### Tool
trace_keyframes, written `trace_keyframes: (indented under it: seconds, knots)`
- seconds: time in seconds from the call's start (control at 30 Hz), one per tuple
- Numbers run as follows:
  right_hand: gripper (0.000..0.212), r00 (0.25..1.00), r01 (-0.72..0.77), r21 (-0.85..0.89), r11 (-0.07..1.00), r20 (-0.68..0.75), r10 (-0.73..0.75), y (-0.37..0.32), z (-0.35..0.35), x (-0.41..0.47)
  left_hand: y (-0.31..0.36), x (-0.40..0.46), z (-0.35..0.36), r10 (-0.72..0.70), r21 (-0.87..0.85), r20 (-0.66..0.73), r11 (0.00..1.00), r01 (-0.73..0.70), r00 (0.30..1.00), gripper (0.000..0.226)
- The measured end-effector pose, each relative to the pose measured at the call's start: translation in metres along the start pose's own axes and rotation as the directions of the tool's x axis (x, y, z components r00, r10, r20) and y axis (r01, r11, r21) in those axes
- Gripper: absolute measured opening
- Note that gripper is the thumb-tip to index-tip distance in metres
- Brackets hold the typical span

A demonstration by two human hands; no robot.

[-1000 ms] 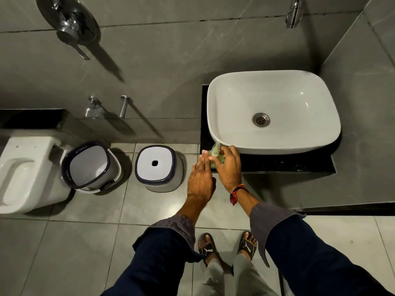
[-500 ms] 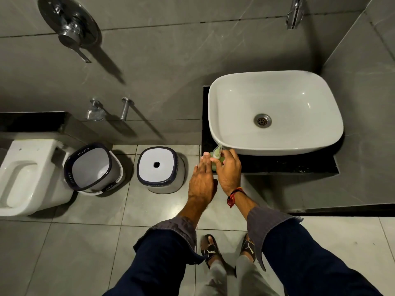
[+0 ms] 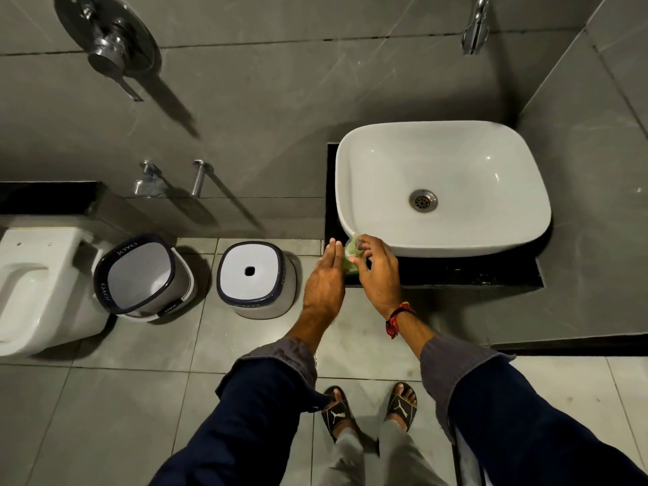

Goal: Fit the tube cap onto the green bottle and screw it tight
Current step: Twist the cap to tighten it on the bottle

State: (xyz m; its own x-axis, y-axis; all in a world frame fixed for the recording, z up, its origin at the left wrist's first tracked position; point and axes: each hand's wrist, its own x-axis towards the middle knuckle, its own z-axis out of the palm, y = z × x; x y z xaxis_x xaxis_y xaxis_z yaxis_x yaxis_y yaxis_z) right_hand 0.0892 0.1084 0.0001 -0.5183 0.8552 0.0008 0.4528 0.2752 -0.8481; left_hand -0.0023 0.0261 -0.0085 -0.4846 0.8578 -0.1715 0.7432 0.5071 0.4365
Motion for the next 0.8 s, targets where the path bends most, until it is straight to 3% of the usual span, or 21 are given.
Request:
trace_keyframes:
  seconds: [0.13, 0.33, 0.47, 0.67, 0.8]
  knots:
    - [0.060, 0.994, 0.102, -0.064, 0.993, 0.052, -0.099, -0.002, -0.013, 0.001, -0.001, -0.006, 0.008, 0.032, 0.011, -0.050, 0.999, -0.031, 0.998, 0.077]
    - [0.043, 0.945, 0.312, -0.316, 0.896, 0.197, -0.259, -0.005, -0.026, 0.015, 0.002, -0.007, 0.013, 0.014, -0.022, -0.085, 1.000, -0.016, 0.996, 0.073]
    - [0.024, 0.950, 0.311, -0.434, 0.846, 0.128, -0.283, -0.010, -0.030, 0.018, 0.000, -0.003, 0.011, 0.008, -0.012, -0.070, 1.000, -0.009, 0.998, 0.069]
    - [0.041, 0.952, 0.296, -0.495, 0.817, 0.078, -0.297, -0.012, -0.025, 0.008, 0.003, -0.004, 0.010, 0.026, 0.001, -0.105, 1.000, -0.026, 0.994, 0.063]
    - [0.033, 0.933, 0.351, -0.478, 0.805, 0.112, -0.341, -0.011, -0.024, -0.001, 0.003, -0.006, 0.008, 0.037, -0.010, -0.111, 0.999, -0.038, 0.993, 0.064]
